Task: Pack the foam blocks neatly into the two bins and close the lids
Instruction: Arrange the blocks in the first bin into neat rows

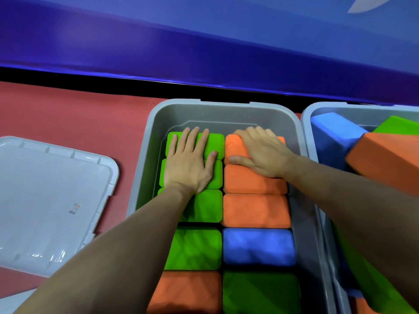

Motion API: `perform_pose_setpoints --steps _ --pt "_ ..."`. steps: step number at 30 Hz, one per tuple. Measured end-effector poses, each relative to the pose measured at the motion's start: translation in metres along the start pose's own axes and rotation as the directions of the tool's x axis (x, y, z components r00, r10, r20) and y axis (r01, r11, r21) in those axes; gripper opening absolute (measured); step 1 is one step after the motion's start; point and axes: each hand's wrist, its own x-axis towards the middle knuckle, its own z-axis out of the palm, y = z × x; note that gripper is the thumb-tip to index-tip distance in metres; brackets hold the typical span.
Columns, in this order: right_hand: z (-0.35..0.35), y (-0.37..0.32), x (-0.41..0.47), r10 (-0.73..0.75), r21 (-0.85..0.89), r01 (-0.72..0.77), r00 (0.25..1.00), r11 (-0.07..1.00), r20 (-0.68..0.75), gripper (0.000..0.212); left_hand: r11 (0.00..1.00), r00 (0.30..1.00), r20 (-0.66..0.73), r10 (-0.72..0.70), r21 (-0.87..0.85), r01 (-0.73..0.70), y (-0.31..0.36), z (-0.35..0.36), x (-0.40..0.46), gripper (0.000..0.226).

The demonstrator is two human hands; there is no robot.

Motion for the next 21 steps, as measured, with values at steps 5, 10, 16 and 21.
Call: perform_pose_setpoints --steps 5,10,16,21 --pt "0.009 -0.011 0.001 0.089 0.018 -0.09 0.996 0.996 0.017 0.077 1.0 1.0 -0.015 -0.007 0.0 0.007 0.0 0.0 -0.001 0.066" --pt "0.012 -0.021 -0.001 0.158 -0.045 -0.159 0.987 0.986 -0.03 0.072 0.999 0.999 -0.038 -0.032 -0.003 0.032 0.001 0.0 -0.003 0.063" --pt "0.012 -0.025 0.001 0.186 -0.087 -0.192 0.98 0.978 -0.072 0.069 1.0 0.998 -0.062 -0.027 -0.016 0.026 -0.002 0.002 -0.012 0.062" --pt "0.013 -0.029 0.002 0.185 -0.091 -0.192 0.979 0.977 -0.085 0.071 1.0 0.999 -0.052 -0.015 0.002 0.015 -0.004 0.001 -0.011 0.062"
